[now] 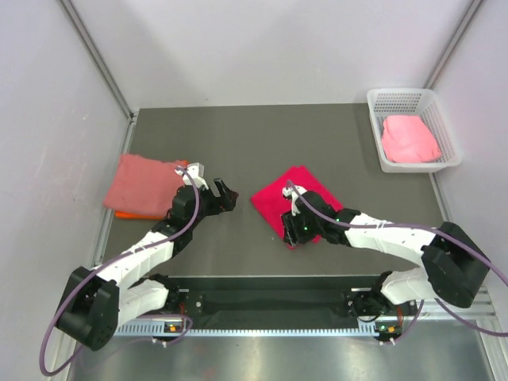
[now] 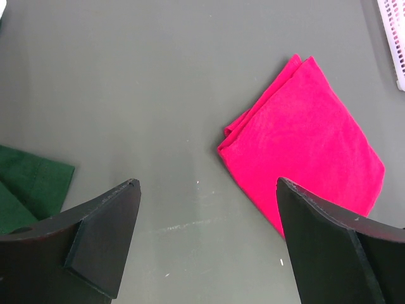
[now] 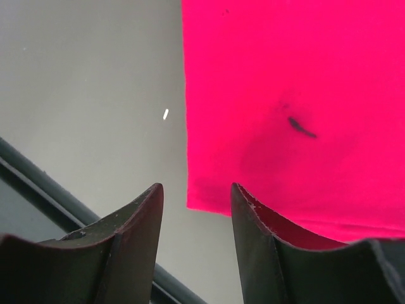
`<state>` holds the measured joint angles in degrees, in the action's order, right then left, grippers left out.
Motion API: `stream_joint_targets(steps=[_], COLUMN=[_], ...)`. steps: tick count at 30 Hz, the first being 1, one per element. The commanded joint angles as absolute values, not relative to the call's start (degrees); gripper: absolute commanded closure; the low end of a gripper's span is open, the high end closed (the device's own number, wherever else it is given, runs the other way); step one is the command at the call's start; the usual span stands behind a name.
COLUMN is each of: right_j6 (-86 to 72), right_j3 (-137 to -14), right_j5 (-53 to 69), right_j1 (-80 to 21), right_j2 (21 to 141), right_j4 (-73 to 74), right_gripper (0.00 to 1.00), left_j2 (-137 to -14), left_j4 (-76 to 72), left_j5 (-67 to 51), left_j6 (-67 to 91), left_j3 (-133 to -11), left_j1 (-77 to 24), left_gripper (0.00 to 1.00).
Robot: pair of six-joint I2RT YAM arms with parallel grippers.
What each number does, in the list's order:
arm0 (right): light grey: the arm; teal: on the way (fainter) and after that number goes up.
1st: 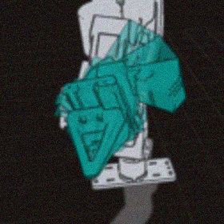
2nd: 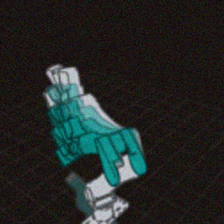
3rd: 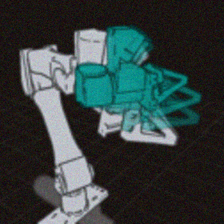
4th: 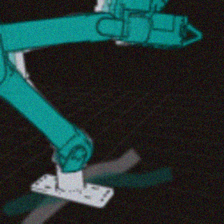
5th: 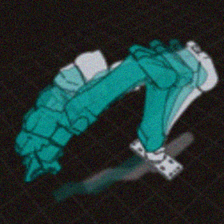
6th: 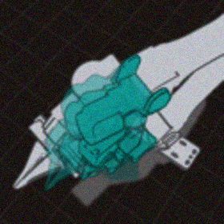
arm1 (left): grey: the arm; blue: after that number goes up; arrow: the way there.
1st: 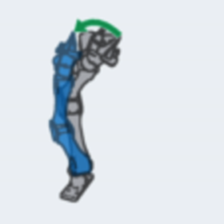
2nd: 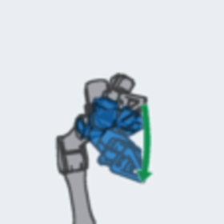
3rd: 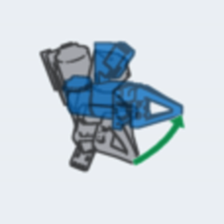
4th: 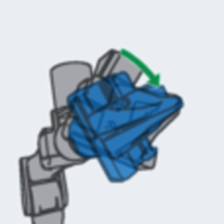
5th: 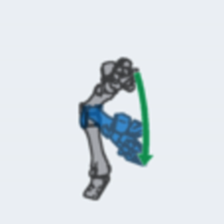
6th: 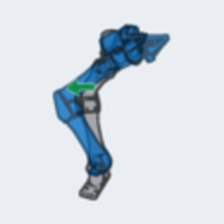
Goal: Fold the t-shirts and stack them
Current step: Flatten the tshirt out
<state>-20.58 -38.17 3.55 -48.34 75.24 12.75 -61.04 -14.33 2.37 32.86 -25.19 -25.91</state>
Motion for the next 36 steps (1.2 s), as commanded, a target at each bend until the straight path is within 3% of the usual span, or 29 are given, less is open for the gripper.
stream_joint_targets(steps=[1, 19, 24, 28, 36], right_j6=[-20.04, -19.43, -19.42, -19.42, -18.46], right_j3=[-41.57, -43.5, -45.0, -46.14, -53.95], right_j5=[0.36, -1.58, -3.6, -3.87, 3.25], right_j1=[-50.27, -53.09, -54.14, -55.02, -59.58], right_j2=[77.6, 86.56, 89.12, 87.99, 76.04], right_j4=[10.37, 10.1, 11.25, 12.04, 16.6], right_gripper=[0.53, 0.59, 0.78, 1.0, 1.0], left_j2=[-61.0, -61.43, -61.17, -60.91, -60.91], left_j4=[-16.88, -16.52, -16.26, -16.35, -16.17], left_j5=[2.2, 2.11, 2.46, 2.46, 2.46], left_j6=[32.17, 32.08, 32.08, 32.08, 32.08], left_j3=[-27.42, -27.77, -27.86, -27.69, -27.69], left_j1=[-25.93, -25.93, -25.93, -25.93, -25.93], left_gripper=[0.08, 0.08, 0.08, 0.08, 0.09])
